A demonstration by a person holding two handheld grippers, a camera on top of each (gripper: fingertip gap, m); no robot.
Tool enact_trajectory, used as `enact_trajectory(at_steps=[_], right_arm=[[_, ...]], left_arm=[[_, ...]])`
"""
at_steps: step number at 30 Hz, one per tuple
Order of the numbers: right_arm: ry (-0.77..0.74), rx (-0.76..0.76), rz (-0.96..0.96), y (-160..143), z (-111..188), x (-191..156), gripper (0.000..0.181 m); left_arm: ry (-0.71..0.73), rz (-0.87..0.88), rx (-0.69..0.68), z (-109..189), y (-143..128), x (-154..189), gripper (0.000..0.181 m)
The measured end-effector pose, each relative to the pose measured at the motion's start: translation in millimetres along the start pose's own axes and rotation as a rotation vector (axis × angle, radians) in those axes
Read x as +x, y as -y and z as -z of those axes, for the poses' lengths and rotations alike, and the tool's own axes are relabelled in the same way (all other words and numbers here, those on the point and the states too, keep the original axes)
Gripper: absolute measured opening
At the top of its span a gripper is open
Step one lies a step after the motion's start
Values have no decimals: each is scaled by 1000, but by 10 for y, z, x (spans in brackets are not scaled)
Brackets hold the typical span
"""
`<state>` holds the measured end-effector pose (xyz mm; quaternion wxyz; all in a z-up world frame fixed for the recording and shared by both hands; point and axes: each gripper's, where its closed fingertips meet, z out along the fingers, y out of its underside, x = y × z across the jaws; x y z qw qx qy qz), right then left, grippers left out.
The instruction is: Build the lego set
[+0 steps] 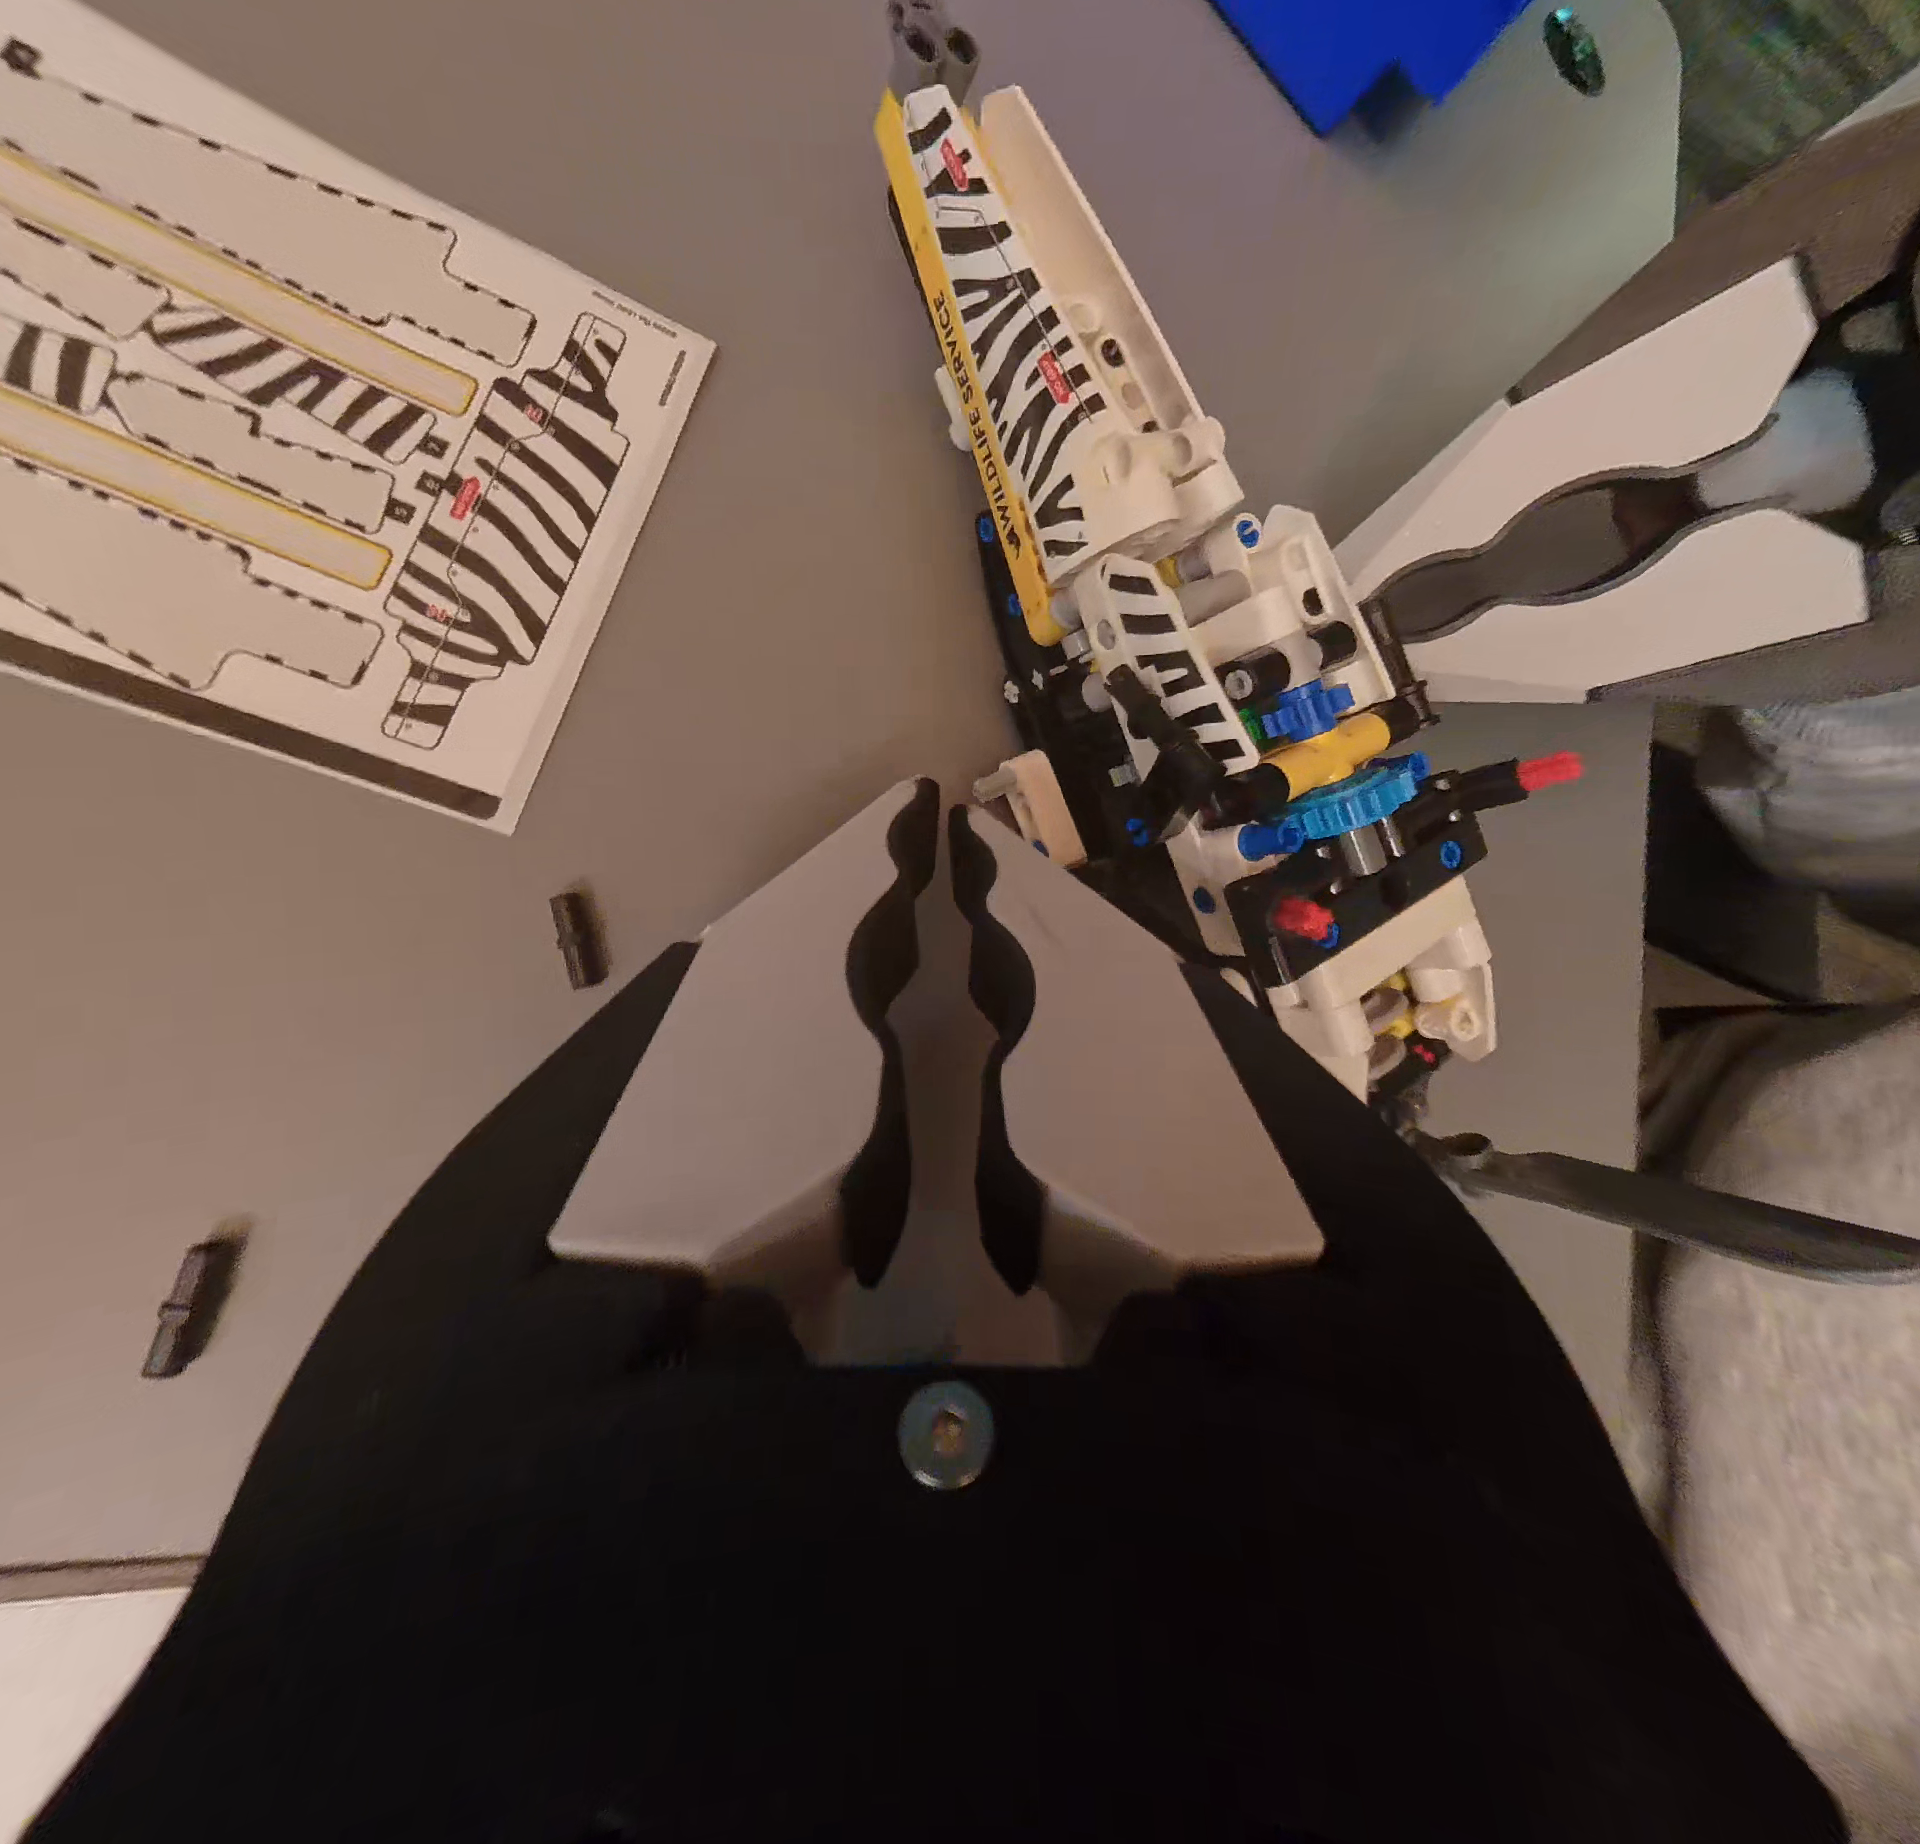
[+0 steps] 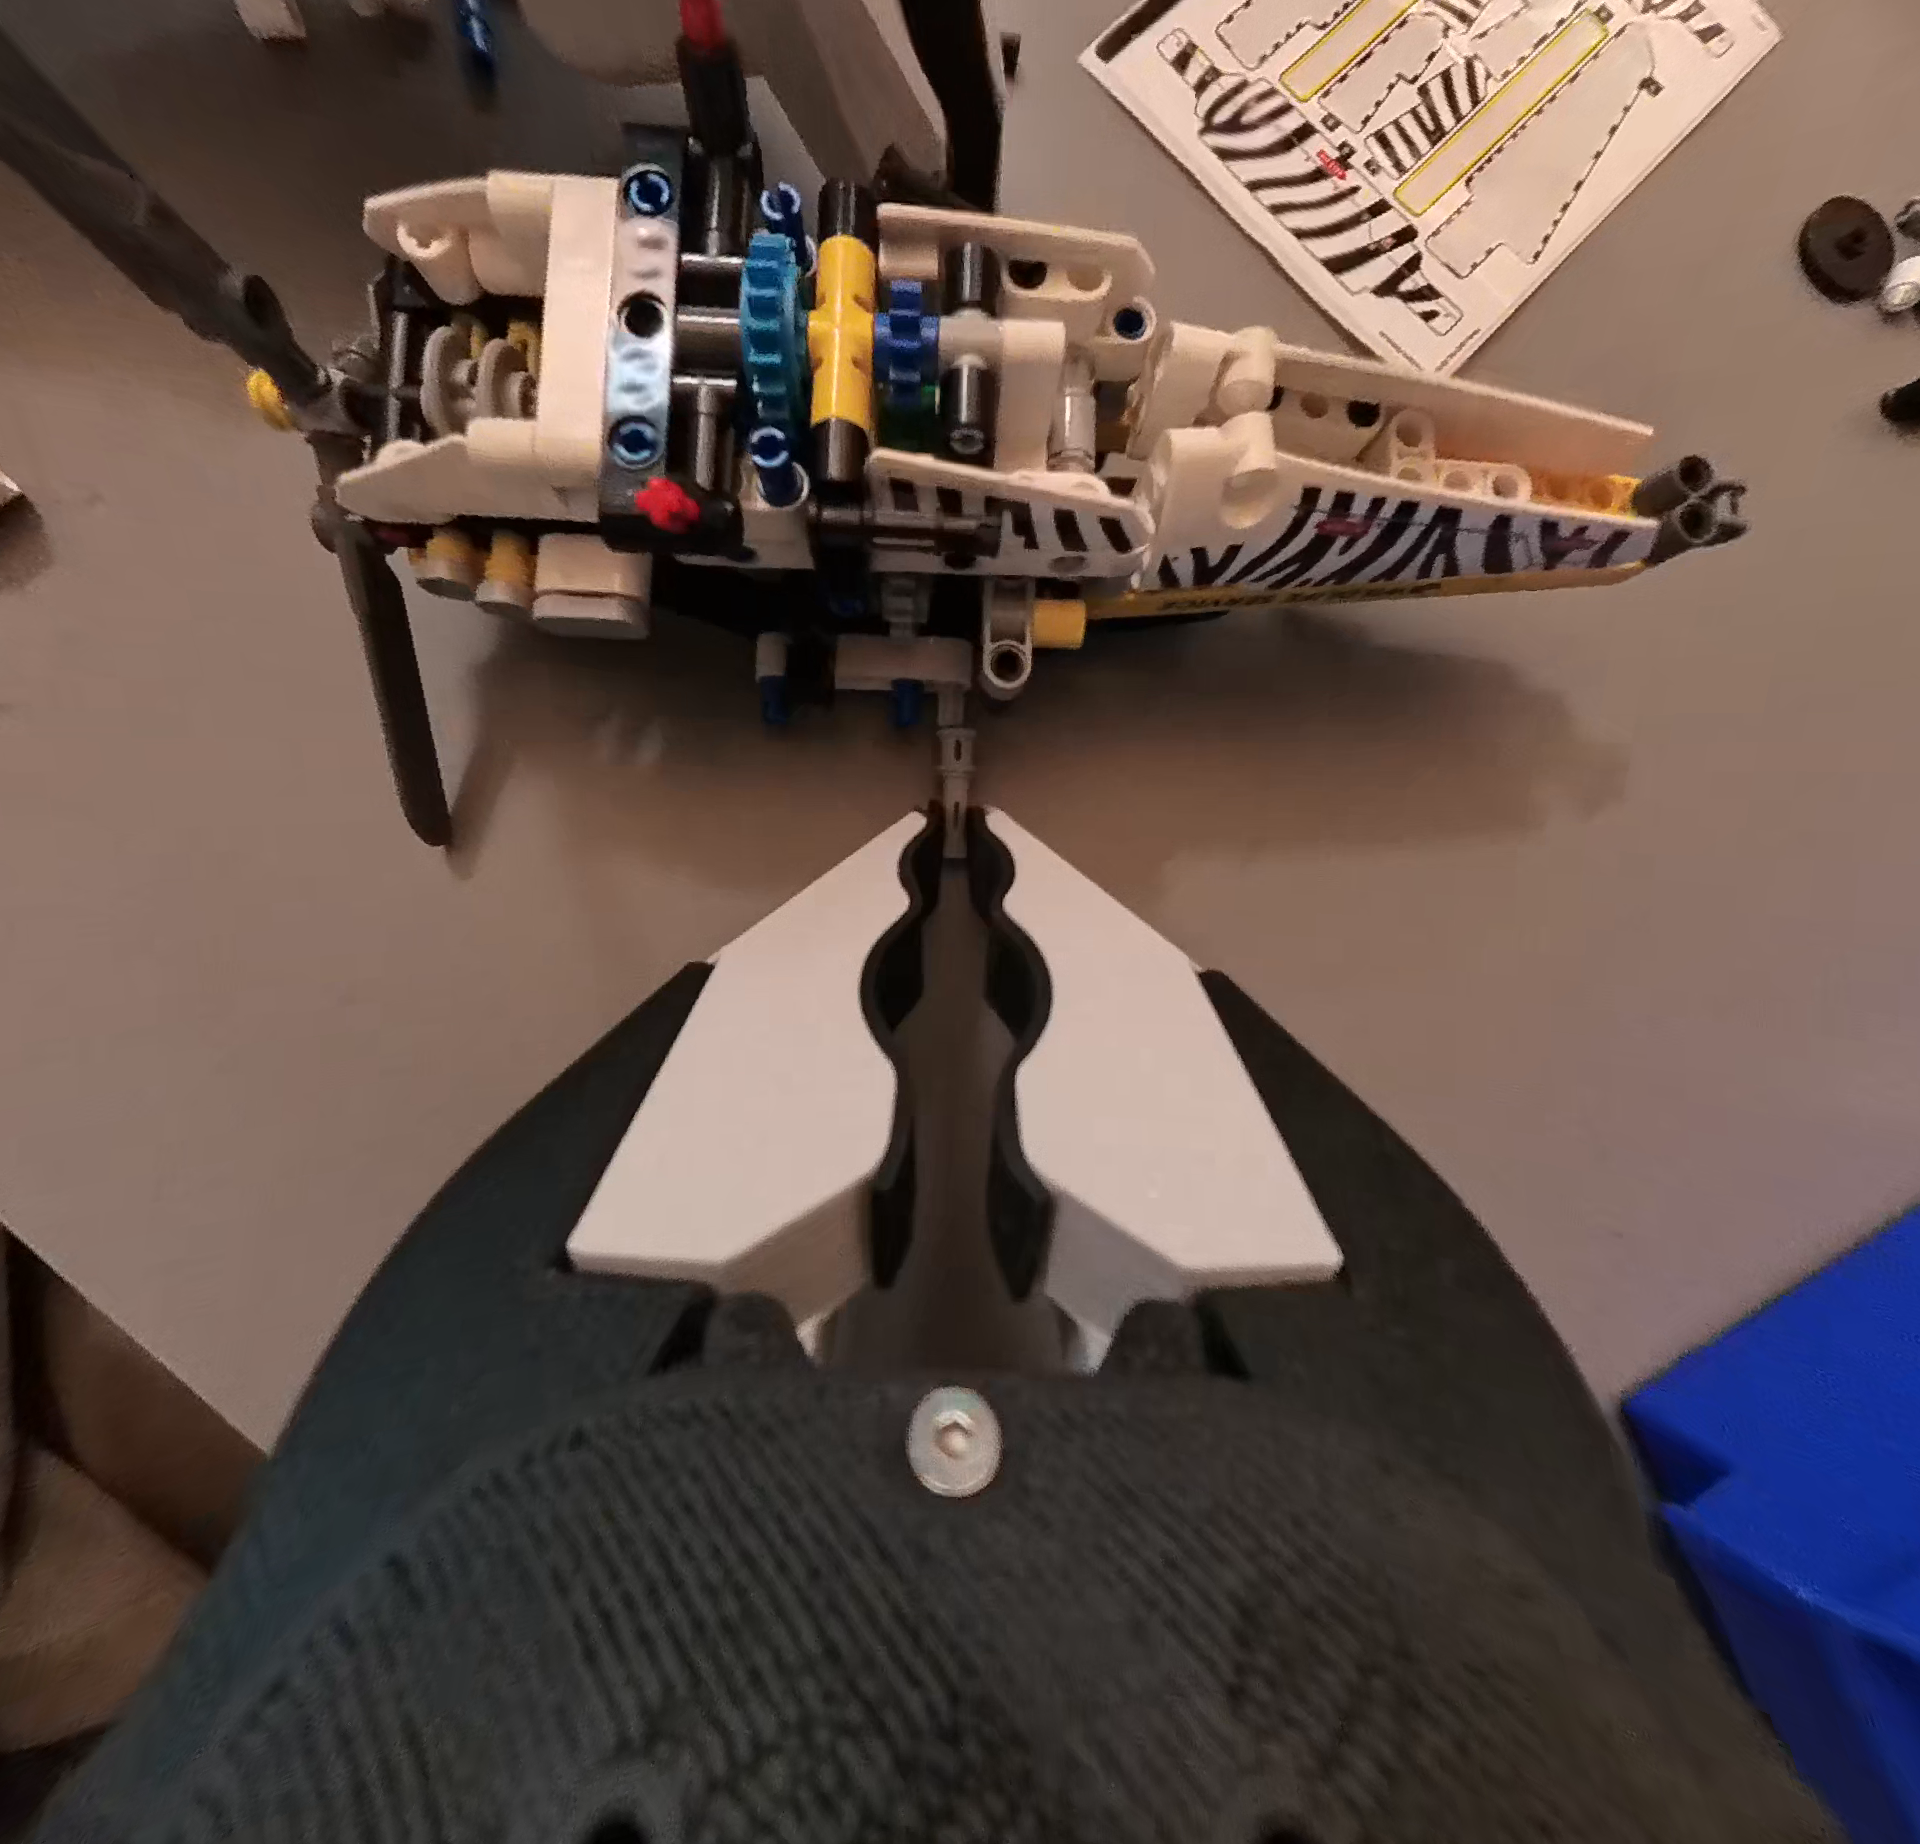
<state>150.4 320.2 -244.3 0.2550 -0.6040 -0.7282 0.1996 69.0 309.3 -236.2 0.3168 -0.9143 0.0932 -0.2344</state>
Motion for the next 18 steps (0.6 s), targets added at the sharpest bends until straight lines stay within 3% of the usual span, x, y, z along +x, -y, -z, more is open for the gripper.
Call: enact_trajectory(at_steps=[18], right_arm=[[-38, -104, 77, 40, 20, -13, 3]], left_arm=[[-21, -25, -7, -63, -17, 82, 0]])
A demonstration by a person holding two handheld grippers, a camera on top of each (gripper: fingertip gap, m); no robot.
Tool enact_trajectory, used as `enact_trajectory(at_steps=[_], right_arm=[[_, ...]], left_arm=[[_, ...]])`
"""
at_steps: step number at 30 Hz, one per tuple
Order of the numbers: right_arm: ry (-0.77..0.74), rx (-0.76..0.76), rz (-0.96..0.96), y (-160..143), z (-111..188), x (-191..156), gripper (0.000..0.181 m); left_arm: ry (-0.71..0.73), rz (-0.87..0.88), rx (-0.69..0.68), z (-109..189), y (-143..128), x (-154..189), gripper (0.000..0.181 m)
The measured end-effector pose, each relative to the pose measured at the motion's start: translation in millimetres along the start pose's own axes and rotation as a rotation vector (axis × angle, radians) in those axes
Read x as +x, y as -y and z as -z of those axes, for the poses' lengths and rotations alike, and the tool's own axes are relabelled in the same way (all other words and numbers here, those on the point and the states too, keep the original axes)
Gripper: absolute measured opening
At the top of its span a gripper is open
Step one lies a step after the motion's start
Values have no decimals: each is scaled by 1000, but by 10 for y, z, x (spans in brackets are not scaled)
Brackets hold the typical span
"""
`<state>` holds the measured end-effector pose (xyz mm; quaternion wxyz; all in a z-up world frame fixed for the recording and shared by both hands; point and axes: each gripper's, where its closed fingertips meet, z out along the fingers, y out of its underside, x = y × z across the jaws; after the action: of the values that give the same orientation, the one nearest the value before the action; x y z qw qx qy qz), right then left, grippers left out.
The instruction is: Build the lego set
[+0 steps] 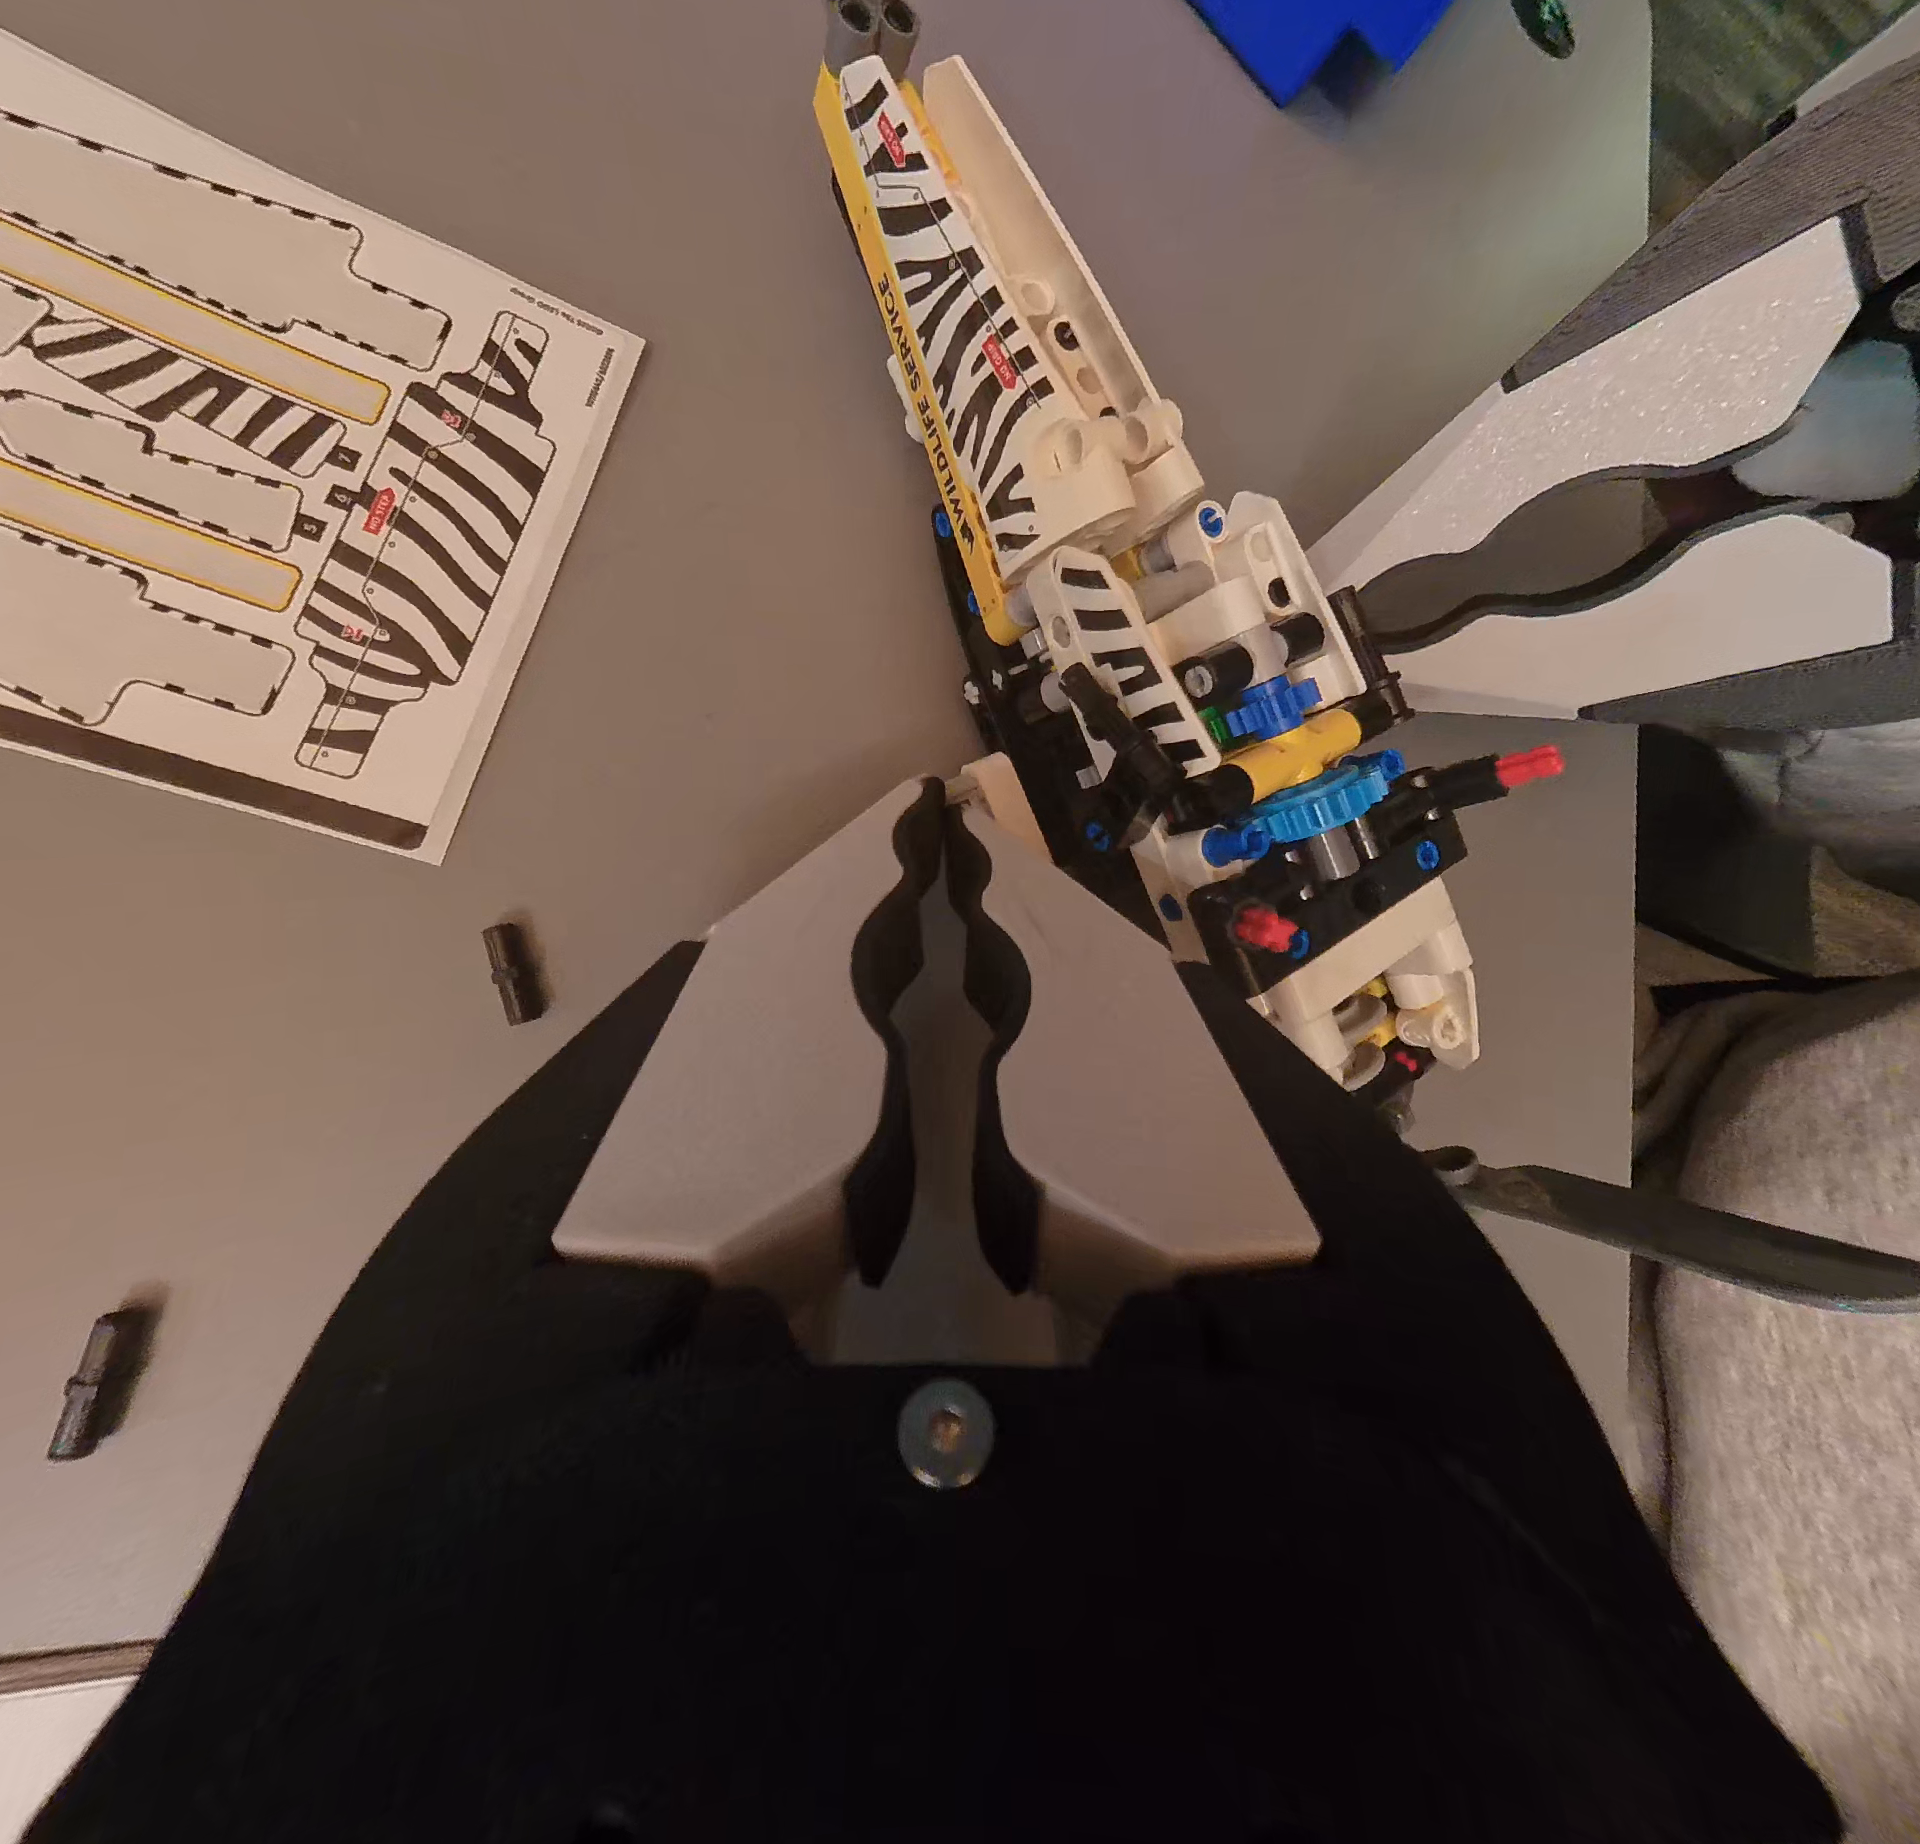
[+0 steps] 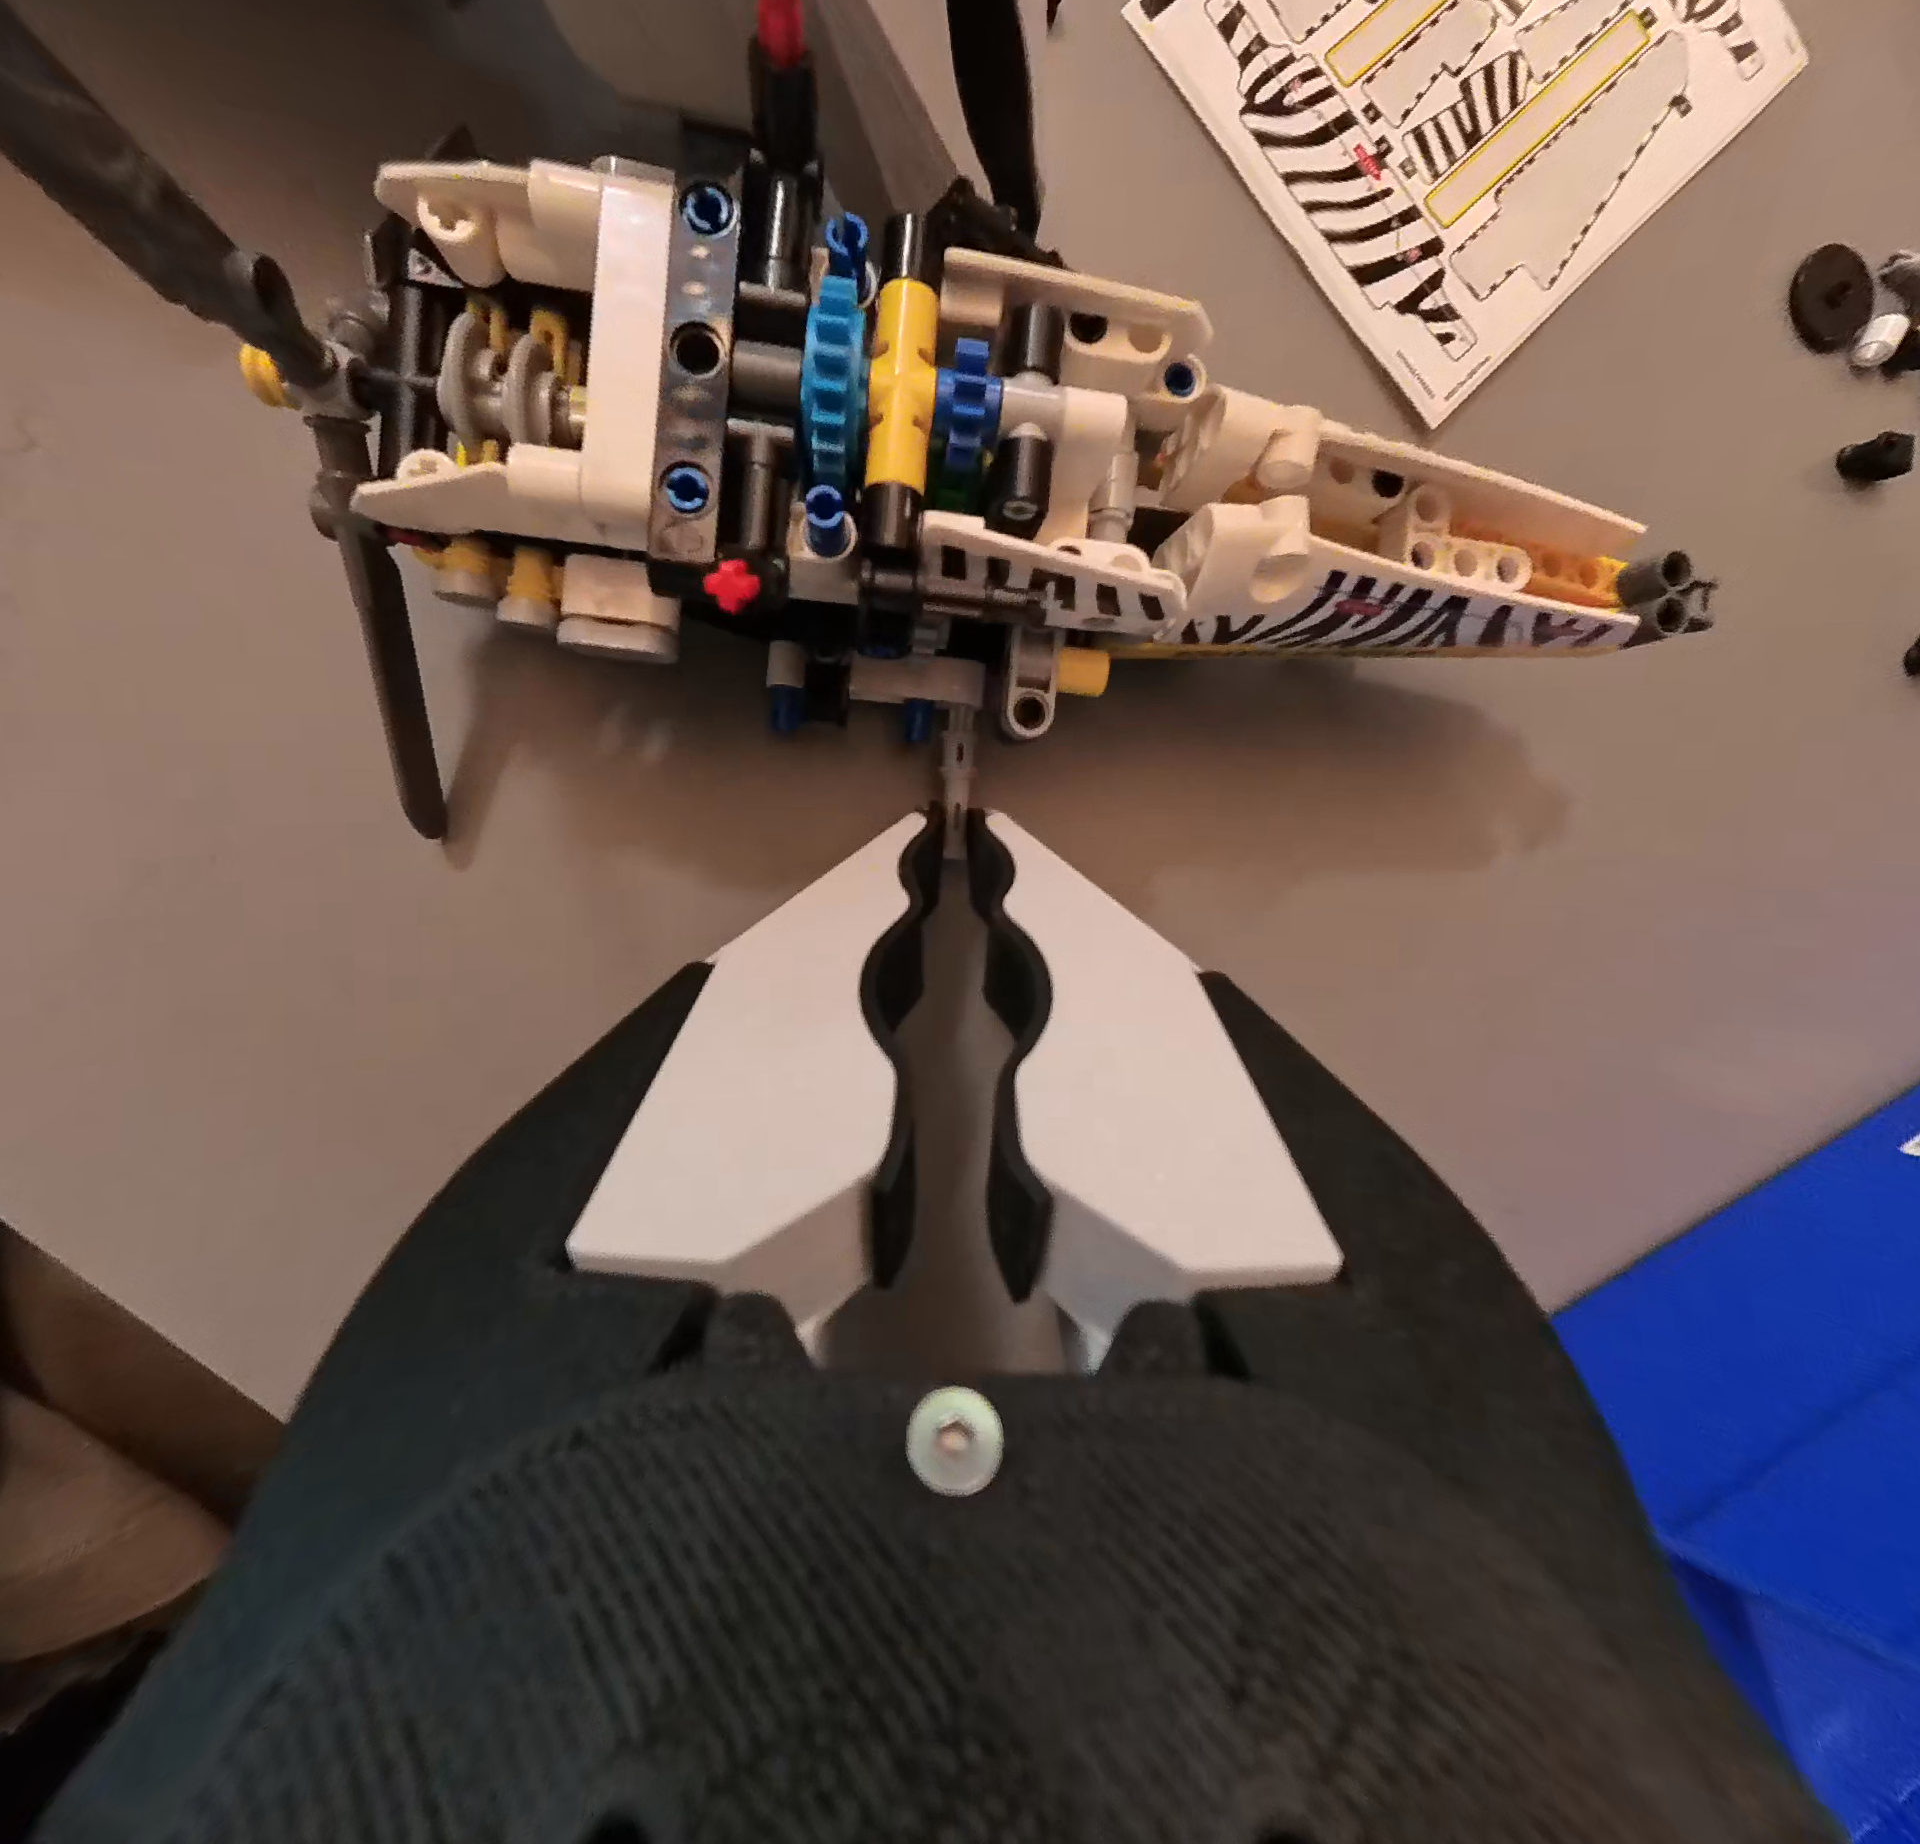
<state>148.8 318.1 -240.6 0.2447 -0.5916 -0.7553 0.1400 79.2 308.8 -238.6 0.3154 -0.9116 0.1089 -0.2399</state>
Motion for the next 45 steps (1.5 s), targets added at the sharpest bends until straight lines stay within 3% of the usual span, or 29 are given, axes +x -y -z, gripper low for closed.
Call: enact_trajectory(at_steps=[21, 27, 31, 37, 41, 45], right_arm=[[28, 25, -16, 50, -16, -41, 3], [58, 60, -130, 72, -20, -99, 3], [60, 85, -164, 91, -6, -154, 3], [48, 118, -163, 140, -3, -218, 5], [2, 144, -164, 95, 164, -193, 20], [0, 294, -89, 242, 425, -398, 25]], left_arm=[[73, -73, -11, -16, 2, -14, 0], [63, -8, 31, 36, 86, -49, 0], [138, 9, 114, 302, 186, -183, 14], [350, -24, 300, 968, 262, -246, 15], [430, -33, 354, 1344, -8, -64, 15], [431, 31, 413, 1607, -414, 195, 14]])
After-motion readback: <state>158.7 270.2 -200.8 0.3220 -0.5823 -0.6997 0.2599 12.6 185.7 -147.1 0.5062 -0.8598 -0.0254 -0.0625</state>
